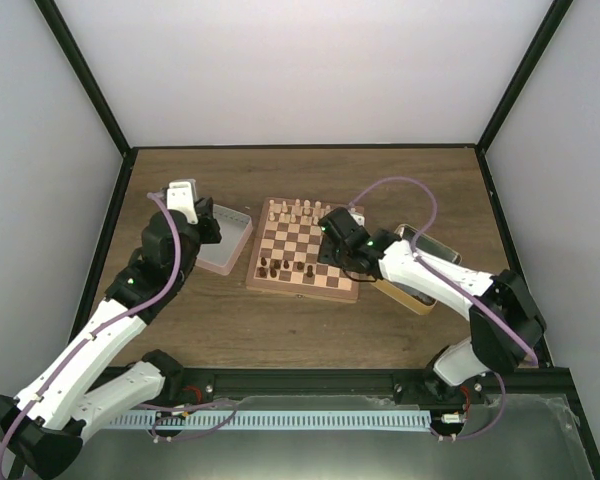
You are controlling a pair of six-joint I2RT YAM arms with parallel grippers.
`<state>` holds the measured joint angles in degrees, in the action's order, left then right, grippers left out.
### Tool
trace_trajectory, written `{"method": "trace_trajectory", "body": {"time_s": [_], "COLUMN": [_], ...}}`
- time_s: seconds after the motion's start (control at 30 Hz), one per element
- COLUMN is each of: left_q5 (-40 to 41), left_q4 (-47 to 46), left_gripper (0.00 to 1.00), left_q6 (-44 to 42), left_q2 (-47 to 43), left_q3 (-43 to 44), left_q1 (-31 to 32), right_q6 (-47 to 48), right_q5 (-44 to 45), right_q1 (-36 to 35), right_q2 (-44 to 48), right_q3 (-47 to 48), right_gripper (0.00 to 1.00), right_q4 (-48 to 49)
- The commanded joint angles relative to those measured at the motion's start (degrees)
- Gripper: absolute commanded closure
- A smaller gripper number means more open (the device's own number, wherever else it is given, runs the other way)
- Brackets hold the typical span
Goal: Set up the chess pieces on the board
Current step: Adjust the chess piece on the chessboard.
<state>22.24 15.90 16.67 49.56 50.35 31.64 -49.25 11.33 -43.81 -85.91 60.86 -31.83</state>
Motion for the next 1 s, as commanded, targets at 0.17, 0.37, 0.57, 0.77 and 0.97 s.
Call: {"method": "trace_trajectory", "body": {"time_s": [0.17, 0.37, 0.57, 0.77, 0.97], "left_q5": [-0.68, -0.94, -1.24, -1.60, -1.95], "left_q4": [-1.44, -1.36, -1.32, -1.32, -1.31], "left_gripper": [0.96, 0.96, 0.96, 0.96, 0.96], "left_q6": [0.34, 0.52, 0.62, 0.71, 0.71], "left_q2": [0.17, 0.09, 0.18, 0.34, 0.45], "left_q3": [-0.52, -0.64, -0.61, -0.72, -0.70], "left_q1": [-0.92, -1.14, -1.31, -1.57, -1.75], "right_q6": [0.21, 6.53, 8.97, 9.67, 12.45], "right_q5": [-5.52, -11.30, -12.18, -11.33, -8.37], "right_q1": [0.79, 0.26, -2.09, -2.84, -3.61], "right_q2": [-0.82, -5.35, -10.07, -11.87, -14.02], "right_q3": [-0.29, 0.62, 2.65, 3.16, 4.19], "right_gripper": [0.44, 0.43, 0.47, 0.55, 0.61], "right_q4": [6.02, 7.02, 4.22, 4.55, 5.66]}}
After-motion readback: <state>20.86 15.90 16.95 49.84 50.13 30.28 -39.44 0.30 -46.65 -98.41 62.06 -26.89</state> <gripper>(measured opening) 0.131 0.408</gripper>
